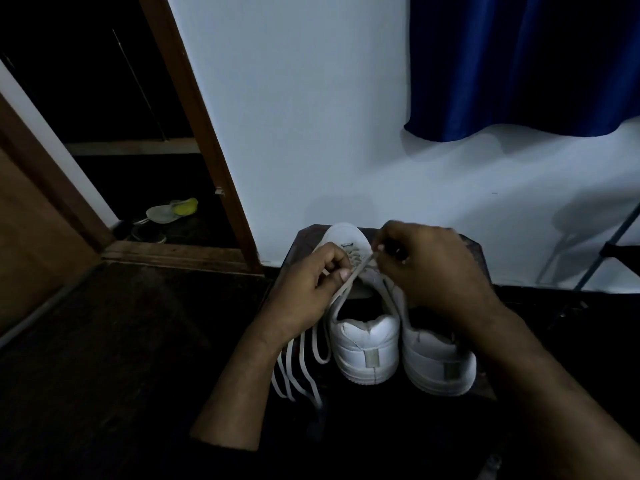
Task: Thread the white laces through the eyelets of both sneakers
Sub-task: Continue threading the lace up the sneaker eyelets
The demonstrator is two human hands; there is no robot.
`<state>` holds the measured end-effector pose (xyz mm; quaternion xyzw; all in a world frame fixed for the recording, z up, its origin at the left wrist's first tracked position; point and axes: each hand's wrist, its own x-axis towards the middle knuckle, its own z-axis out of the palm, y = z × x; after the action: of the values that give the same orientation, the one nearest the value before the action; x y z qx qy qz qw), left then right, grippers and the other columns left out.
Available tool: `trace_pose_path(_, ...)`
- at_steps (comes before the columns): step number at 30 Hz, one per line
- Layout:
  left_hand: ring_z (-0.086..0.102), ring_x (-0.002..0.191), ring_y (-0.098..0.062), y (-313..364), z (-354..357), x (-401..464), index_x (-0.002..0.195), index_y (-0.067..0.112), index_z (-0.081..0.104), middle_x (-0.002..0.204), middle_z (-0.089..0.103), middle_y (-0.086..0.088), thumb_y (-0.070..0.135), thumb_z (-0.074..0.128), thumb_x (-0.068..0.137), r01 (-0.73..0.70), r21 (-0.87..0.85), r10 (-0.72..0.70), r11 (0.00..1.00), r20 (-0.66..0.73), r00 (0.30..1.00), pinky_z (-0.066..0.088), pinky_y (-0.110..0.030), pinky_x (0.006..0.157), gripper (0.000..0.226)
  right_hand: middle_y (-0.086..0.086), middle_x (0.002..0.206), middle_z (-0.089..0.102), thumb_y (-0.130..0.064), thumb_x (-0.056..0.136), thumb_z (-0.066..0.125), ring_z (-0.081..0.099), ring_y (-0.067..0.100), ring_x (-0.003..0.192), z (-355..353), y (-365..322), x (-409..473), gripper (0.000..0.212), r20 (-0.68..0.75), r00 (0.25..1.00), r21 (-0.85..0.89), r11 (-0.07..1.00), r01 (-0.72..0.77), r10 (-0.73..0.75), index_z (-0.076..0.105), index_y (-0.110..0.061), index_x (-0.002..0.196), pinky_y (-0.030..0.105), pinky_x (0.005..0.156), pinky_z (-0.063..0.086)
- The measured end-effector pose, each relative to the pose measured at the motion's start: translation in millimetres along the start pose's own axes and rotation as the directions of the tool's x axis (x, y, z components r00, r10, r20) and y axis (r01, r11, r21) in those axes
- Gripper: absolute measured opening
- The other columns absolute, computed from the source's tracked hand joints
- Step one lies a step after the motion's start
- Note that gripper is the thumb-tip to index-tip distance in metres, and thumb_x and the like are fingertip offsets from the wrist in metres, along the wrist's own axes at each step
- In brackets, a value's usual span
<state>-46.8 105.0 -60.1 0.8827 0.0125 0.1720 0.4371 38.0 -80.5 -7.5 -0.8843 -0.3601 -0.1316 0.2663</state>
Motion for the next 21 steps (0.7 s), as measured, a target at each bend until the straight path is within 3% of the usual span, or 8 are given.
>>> trace_pose_path(2, 0.061, 0.079, -0.018, 2, 0, 0, 0.095, 0.028, 0.063, 0.089, 0.062, 0.008, 0.027, 0.064, 0.098, 0.006, -0.023, -0.007, 1.0, -0.022, 1.0, 0.054, -0.039, 0.076, 0.004, -0.002, 0.095, 0.07, -0.017, 0.089, 0.063, 0.067, 0.027, 0.087, -1, 8, 2, 0.016, -0.107, 0.991, -0.042, 0.995, -0.092, 0.087, 0.069, -0.027, 0.1, 0.042, 0.081, 0.051)
trace_pose_path(5, 0.056, 0.066, -0.013, 8, 1, -1, 0.096, 0.03, 0.069, 0.09, 0.064, 0.006, 0.028, 0.076, 0.092, 0.026, -0.058, -0.028, 0.998, -0.05, 0.998, 0.05, -0.029, 0.066, 0.008, 0.007, 0.122, 0.062, 0.002, 0.082, 0.058, 0.059, 0.034, 0.108, 3, 13, 2, 0.042, -0.06, 0.991, -0.099, 0.987, -0.126, 0.12, 0.071, -0.022, 0.113, 0.044, 0.086, 0.047)
trace_pose_path(7, 0.055, 0.063, -0.014, 11, 2, 0, 0.094, 0.029, 0.071, 0.089, 0.065, 0.006, 0.025, 0.08, 0.089, 0.021, -0.057, -0.025, 0.998, -0.069, 0.997, 0.05, -0.026, 0.062, 0.012, 0.001, 0.126, 0.057, -0.005, 0.087, 0.057, 0.052, 0.028, 0.116, 5, 10, 1, 0.039, 0.006, 0.997, -0.094, 0.992, -0.081, 0.082, 0.069, -0.028, 0.117, 0.041, 0.091, 0.037)
trace_pose_path(10, 0.057, 0.06, -0.015, 15, 2, 1, 0.092, 0.024, 0.072, 0.09, 0.068, 0.006, 0.021, 0.081, 0.088, 0.022, -0.067, -0.028, 0.998, -0.086, 0.996, 0.049, -0.025, 0.058, 0.011, -0.01, 0.117, 0.058, -0.039, 0.097, 0.056, 0.049, 0.017, 0.114, 3, 3, 1, 0.019, 0.089, 0.996, -0.006, 1.0, 0.021, -0.02, 0.067, -0.039, 0.113, 0.035, 0.087, 0.022)
trace_pose_path(12, 0.06, 0.058, -0.013, 17, 3, 1, 0.091, 0.021, 0.073, 0.089, 0.07, 0.006, 0.02, 0.081, 0.089, 0.035, -0.088, -0.044, 0.996, -0.099, 0.994, 0.048, -0.024, 0.055, 0.008, -0.013, 0.12, 0.056, -0.051, 0.096, 0.054, 0.047, 0.014, 0.116, 7, 1, -1, 0.024, 0.168, 0.982, -0.032, 0.995, 0.092, -0.086, 0.064, -0.041, 0.115, 0.034, 0.088, 0.019)
trace_pose_path(17, 0.066, 0.056, -0.015, 14, 0, 2, 0.085, 0.015, 0.073, 0.064, 0.07, -0.005, 0.013, 0.075, 0.092, 0.119, -0.125, -0.138, 0.985, -0.157, 0.978, 0.05, -0.027, 0.051, 0.007, -0.014, 0.112, 0.058, -0.053, 0.095, 0.055, 0.048, 0.013, 0.111, 15, 2, -3, 0.021, 0.167, 0.98, -0.051, 0.992, 0.115, -0.105, 0.061, -0.038, 0.109, 0.039, 0.094, 0.028)
trace_pose_path(21, 0.062, 0.061, -0.004, 14, 1, 2, 0.086, 0.016, 0.072, 0.07, 0.067, 0.012, 0.01, 0.07, 0.094, 0.064, -0.031, -0.067, 0.998, -0.139, 0.988, 0.047, -0.019, 0.056, 0.01, -0.011, 0.103, 0.062, -0.043, 0.097, 0.053, 0.053, 0.017, 0.102, 16, -3, 1, 0.014, 0.108, 0.987, -0.05, 0.991, 0.127, -0.121, 0.065, -0.036, 0.103, 0.04, 0.089, 0.033)
